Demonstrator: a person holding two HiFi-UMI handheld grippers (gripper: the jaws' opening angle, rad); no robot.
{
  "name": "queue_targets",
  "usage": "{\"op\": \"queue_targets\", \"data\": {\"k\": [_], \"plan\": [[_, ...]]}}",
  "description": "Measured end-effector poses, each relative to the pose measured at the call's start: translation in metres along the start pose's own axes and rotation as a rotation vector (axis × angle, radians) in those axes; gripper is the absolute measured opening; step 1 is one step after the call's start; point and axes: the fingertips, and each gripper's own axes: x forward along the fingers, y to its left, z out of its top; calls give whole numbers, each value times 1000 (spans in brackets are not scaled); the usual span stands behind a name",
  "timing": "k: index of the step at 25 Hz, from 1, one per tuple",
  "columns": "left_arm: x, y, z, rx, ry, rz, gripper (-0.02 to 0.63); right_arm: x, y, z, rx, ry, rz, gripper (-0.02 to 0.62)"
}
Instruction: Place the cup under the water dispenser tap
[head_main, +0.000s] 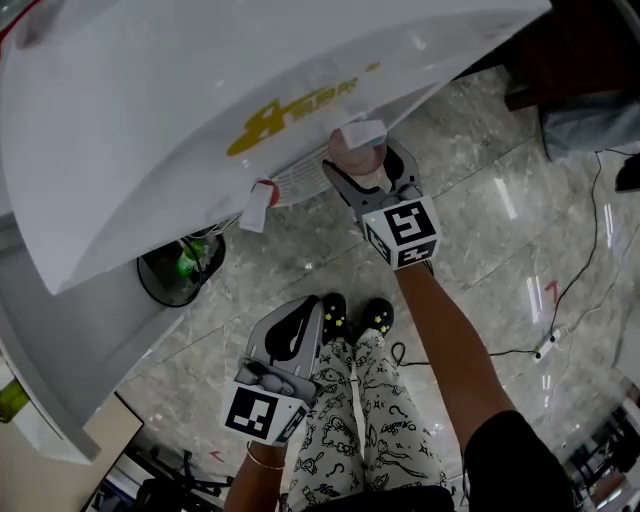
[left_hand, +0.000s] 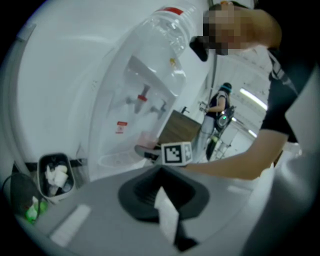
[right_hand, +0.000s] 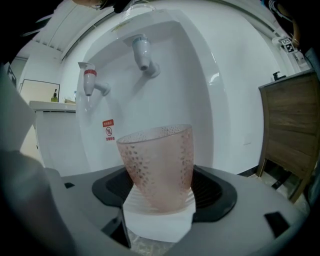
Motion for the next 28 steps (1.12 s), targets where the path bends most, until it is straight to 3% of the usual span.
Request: {"op": "queue_targets", "data": {"k": [10, 21, 28], "plan": [[1, -6, 4, -19, -4, -5, -2, 1, 0, 0, 125, -1, 36, 337], [-7, -10, 2, -18, -12, 19, -2, 4, 7, -29, 36, 213, 39, 345], [-15, -7, 1, 7, -23, 67, -2, -33, 5, -38, 69, 242, -5, 350]]}}
